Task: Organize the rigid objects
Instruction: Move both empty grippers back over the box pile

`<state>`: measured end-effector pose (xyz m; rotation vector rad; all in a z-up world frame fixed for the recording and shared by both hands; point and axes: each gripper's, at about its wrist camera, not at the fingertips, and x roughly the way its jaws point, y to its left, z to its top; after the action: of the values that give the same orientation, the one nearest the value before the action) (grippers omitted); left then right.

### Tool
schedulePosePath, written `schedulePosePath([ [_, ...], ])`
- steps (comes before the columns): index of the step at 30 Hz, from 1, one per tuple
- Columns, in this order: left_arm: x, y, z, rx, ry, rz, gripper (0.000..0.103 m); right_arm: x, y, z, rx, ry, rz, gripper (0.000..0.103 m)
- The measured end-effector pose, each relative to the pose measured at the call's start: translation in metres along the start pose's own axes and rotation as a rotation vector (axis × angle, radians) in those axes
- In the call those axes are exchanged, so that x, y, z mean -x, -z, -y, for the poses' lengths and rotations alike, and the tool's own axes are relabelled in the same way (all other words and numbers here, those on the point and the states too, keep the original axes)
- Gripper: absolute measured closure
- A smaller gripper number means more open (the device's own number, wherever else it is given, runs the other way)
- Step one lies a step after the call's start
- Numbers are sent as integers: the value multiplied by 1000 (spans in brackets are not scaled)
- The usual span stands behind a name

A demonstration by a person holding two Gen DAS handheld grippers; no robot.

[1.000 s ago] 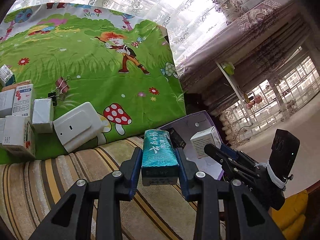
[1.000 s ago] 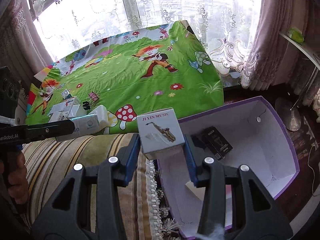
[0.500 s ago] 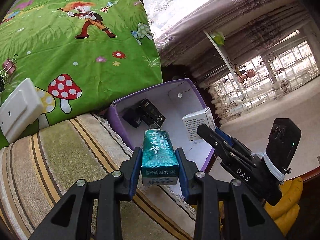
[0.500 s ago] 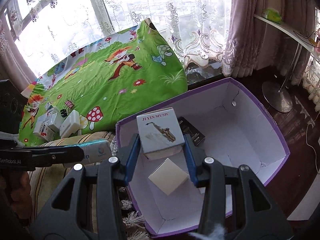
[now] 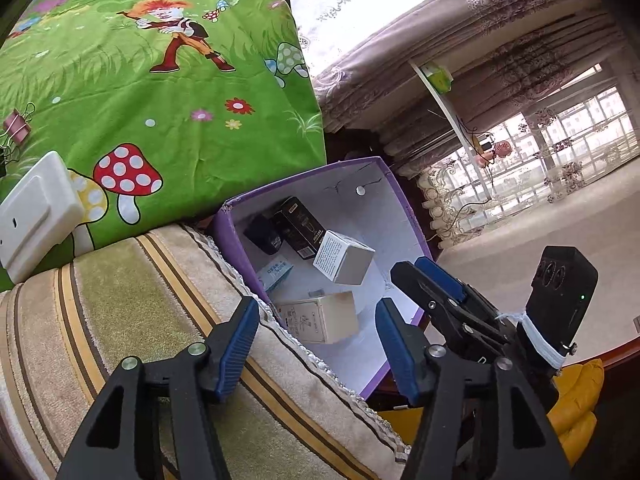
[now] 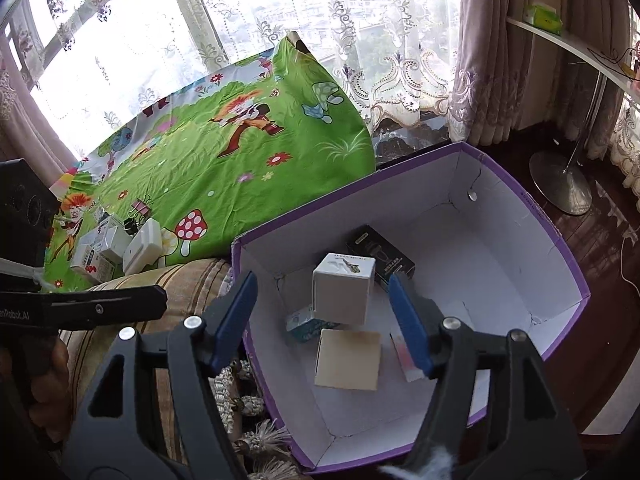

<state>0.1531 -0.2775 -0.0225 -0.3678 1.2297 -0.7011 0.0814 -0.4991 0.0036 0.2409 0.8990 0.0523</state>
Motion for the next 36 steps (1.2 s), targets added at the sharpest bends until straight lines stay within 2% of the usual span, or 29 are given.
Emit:
schedulePosePath([
  [3,21,1,7,-61,-65,65,40,14,-4,-6,16,-11,58,28],
  [5,39,3,20,-169,-177,118,40,24,-8,-11,27,-22,98,20],
  [7,57,8,32,-272,-302,186,40,32,-13,-20,55,-29,125,18],
  [10,86,14,38,-336,-370,281,40,42,-16,-38,108,14,167,14],
  [12,103,20,37,-374,-441,341,31,48,-18,-50,146,56,194,10],
  [16,141,31,22,-427,-463,435,20,55,-23,-70,179,126,245,9],
  [18,160,34,9,-421,-461,482,19,59,-27,-77,177,135,269,9],
  [21,184,40,-12,-437,-531,548,19,63,-30,-84,166,114,314,8],
  [23,197,41,-31,-421,-577,555,19,65,-30,-91,182,100,346,2],
  [26,213,36,-67,-314,-603,516,19,56,-36,-108,236,64,292,2],
  [31,229,29,-117,-94,-523,483,19,29,-39,-136,270,-41,171,2],
  [36,217,19,-131,-19,-479,406,19,-2,-36,-168,340,-36,68,2],
])
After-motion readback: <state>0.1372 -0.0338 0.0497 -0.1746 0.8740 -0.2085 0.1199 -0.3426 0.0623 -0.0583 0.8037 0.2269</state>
